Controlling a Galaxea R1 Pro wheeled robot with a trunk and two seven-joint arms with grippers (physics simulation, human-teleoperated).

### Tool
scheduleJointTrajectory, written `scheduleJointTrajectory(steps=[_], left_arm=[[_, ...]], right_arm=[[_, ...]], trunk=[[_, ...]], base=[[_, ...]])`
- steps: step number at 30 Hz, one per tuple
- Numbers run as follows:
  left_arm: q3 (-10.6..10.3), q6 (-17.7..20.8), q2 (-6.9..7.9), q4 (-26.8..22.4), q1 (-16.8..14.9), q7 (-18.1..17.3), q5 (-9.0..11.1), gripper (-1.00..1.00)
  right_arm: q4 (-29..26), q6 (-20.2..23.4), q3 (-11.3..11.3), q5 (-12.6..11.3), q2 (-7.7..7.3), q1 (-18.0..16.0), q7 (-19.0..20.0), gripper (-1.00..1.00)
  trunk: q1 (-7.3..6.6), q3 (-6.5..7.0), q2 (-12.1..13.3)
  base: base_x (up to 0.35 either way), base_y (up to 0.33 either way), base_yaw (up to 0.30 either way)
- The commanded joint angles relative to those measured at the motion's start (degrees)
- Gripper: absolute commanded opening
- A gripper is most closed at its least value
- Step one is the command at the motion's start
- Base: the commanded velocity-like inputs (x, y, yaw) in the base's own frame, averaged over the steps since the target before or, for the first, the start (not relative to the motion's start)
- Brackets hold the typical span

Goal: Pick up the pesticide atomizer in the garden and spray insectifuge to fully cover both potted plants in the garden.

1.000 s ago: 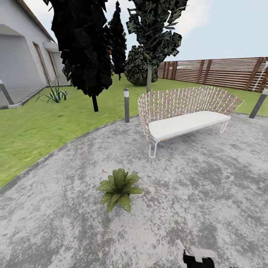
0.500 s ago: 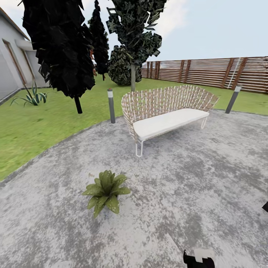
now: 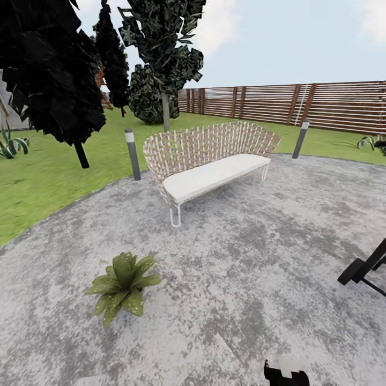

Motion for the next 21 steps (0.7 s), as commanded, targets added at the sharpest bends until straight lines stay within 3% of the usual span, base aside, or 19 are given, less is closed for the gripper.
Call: scheduleJointTrajectory(steps=[1,21], left_arm=[[0.3,-0.18,0.0,0.06,-0.03,-0.27,0.21,-1.0],[0.3,-0.18,0.0,0.1,-0.03,-0.27,0.21,-1.0]], right_arm=[[0.09,-0.13,-0.38,0.6,0.0,-0.04,-0.23,1.0],[0.14,-0.13,-0.3,0.69,0.09,-0.02,-0.2,1.0]], trunk=[[-0.01,-0.05,-0.02],[-0.01,-0.85,-0.02]], base=[[0.027,-0.268,-0.267],[0.004,-0.272,-0.234]])
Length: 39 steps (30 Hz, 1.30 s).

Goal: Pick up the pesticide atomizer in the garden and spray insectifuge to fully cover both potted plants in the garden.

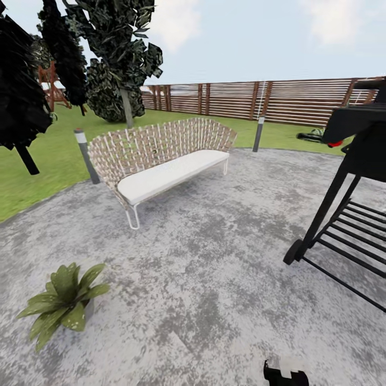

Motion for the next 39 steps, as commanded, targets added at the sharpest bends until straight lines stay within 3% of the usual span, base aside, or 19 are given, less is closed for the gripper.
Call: scheduleJointTrajectory(steps=[1,14,39], left_arm=[[0.3,-0.18,0.0,0.05,-0.03,-0.27,0.21,-1.0],[0.3,-0.18,0.0,0.05,-0.03,-0.28,0.21,-1.0],[0.3,-0.18,0.09,0.05,-0.03,-0.27,0.21,-1.0]], right_arm=[[0.11,-0.13,-0.39,0.61,0.0,-0.07,-0.25,1.0],[0.14,-0.13,-0.37,1.05,-0.11,-0.08,-0.18,1.0],[0.14,-0.13,-0.37,1.13,0.0,-0.06,-0.18,1.0]], trunk=[[-0.01,-0.13,-0.02],[-0.01,-0.43,-0.02],[-0.01,-0.43,-0.02]], base=[[0.153,-0.225,-0.175],[0.159,-0.067,-0.038],[0.335,0.0,0.0]])
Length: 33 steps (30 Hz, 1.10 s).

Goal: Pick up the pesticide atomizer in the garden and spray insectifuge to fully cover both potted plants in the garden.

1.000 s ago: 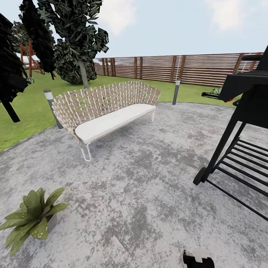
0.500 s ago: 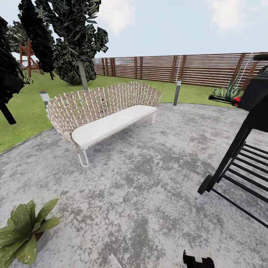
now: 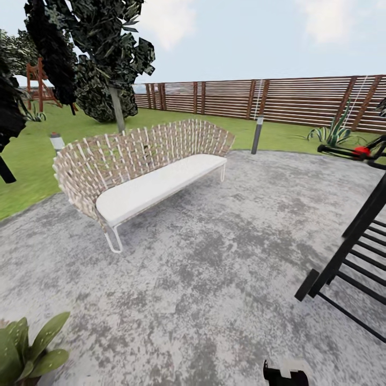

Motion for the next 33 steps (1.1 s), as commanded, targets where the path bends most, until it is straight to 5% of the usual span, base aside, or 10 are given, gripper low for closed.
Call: scheduleJointTrajectory(steps=[1,33], left_arm=[[0.29,-0.16,-0.01,0.06,-0.03,-0.27,0.21,-1.0],[0.29,-0.16,-0.01,0.06,-0.02,-0.28,0.21,-1.0]], right_arm=[[0.09,-0.15,-0.38,0.61,0.0,-0.07,-0.27,1.0],[0.09,-0.15,-0.38,0.53,0.0,-0.06,-0.27,1.0]], trunk=[[0.02,-0.05,-0.02],[0.02,-0.05,-0.02]], base=[[0.339,0.0,0.0],[0.339,0.032,0.0]])
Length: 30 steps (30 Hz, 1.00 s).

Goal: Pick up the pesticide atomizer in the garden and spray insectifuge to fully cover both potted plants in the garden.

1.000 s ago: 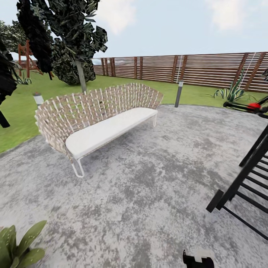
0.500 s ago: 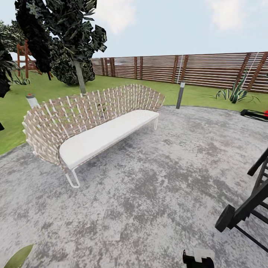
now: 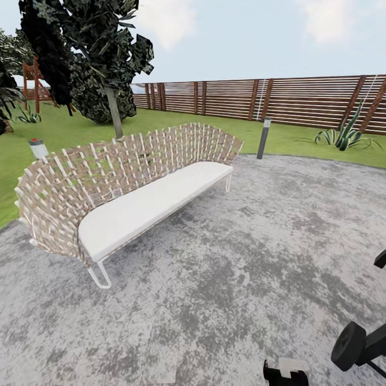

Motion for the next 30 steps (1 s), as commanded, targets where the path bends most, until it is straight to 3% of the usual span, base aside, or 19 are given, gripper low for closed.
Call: scheduleJointTrajectory(steps=[1,19,30], left_arm=[[0.29,-0.16,-0.01,0.06,-0.02,-0.28,0.21,-1.0],[0.29,-0.16,-0.01,0.06,-0.04,-0.32,0.21,-1.0],[0.32,-0.17,0.04,0.06,-0.04,-0.26,0.34,-1.0]], right_arm=[[0.09,-0.14,-0.37,0.58,0.0,-0.04,-0.27,1.0],[0.09,-0.15,-0.37,0.59,0.0,-0.05,-0.27,1.0],[0.09,-0.15,-0.37,0.6,0.0,-0.06,-0.27,1.0]], trunk=[[0.02,-0.05,-0.02],[0.02,-0.05,-0.02],[0.02,-0.05,-0.02]], base=[[0.339,0.006,0.0],[0.339,0.001,-0.009],[0.339,0.0,-0.252]])
